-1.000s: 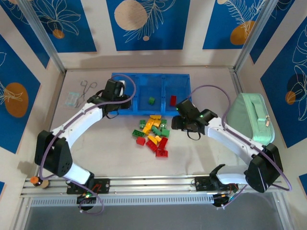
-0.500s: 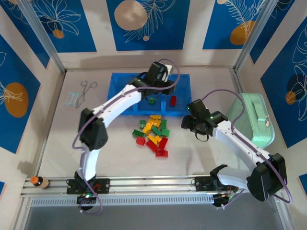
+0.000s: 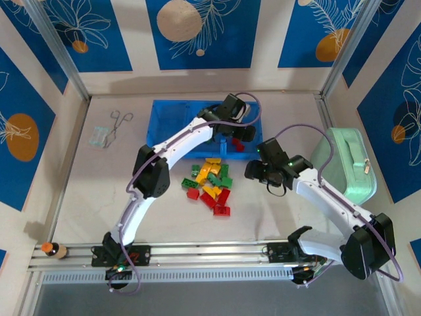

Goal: Sort the legos into containers by color
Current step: Place the lego in the container, then pick up the lego from the center of the table.

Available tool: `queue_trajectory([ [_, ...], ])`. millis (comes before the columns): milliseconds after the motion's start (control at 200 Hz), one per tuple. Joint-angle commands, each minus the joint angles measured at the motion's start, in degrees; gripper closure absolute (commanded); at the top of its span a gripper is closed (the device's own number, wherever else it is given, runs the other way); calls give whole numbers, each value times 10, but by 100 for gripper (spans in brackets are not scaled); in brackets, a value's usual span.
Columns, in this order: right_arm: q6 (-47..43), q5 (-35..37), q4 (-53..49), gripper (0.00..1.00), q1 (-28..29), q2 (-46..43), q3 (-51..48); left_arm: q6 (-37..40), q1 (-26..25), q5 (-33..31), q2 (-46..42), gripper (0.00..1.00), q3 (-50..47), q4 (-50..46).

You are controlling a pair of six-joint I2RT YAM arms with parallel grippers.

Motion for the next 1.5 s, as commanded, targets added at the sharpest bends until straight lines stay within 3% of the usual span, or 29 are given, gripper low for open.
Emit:
queue_trajectory([
  [0,-23,-4,14,32,27,9,13,13,-2,2,-76,13,0,-17],
  [75,-46,2,31,33,59,18,23,7,-2,3,-140,14,-60,11],
  [340,-170,-45,58,38,141,119,106,-40,12,-23,-438,15,-440,187],
  [600,-240,-57,20,43,203,267,197,-128,76,-46,-685,22,-786,223],
  [760,-248,-51,13,47,216,324,227,-165,84,-58,-800,24,-936,183],
  [1025,-251,-40,-1,51,229,390,255,-196,83,-82,-939,26,-1027,126],
  [1360,-244,-10,-14,57,240,456,291,-185,85,-91,-939,27,-1029,125],
  [1495,-236,11,-29,66,250,470,300,-182,84,-96,-949,27,-1032,120],
])
